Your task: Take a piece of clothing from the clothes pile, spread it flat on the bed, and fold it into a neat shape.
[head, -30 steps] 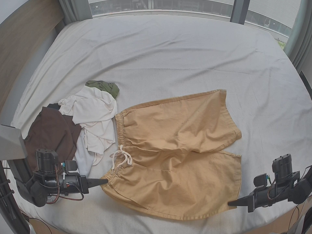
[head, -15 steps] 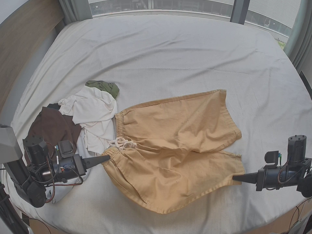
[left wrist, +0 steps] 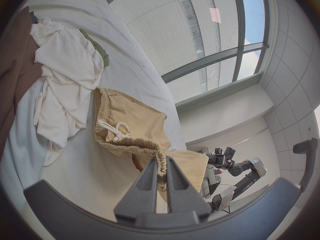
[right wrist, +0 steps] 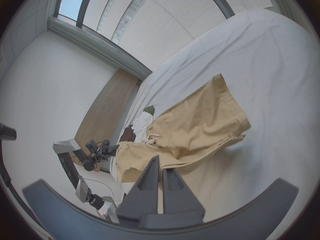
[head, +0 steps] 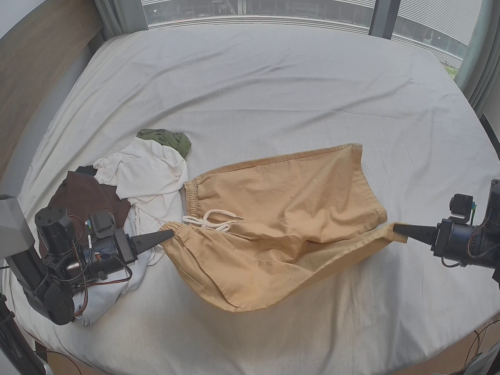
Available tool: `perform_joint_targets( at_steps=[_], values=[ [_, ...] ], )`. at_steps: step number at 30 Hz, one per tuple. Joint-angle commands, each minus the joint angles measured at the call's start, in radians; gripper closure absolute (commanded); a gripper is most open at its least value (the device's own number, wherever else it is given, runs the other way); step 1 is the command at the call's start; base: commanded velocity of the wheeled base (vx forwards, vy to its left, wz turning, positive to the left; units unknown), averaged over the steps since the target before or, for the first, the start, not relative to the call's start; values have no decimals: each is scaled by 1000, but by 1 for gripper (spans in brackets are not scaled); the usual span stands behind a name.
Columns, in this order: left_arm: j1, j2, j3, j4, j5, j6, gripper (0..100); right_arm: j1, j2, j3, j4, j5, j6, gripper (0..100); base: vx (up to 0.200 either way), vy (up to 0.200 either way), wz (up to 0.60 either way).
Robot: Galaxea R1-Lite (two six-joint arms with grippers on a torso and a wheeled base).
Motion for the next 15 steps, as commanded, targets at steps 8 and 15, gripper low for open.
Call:
perform_joint_targets(
  at_steps=[8, 15],
  values=[
    [4, 6, -46, -1, 36, -5, 100, -44, -2, -72, -9, -3, 58, 100, 0, 0, 0],
    [4, 11, -104, -1, 114, -54, 100, -90, 44, -77, -95, -6, 74, 100, 0, 0, 0]
  ],
)
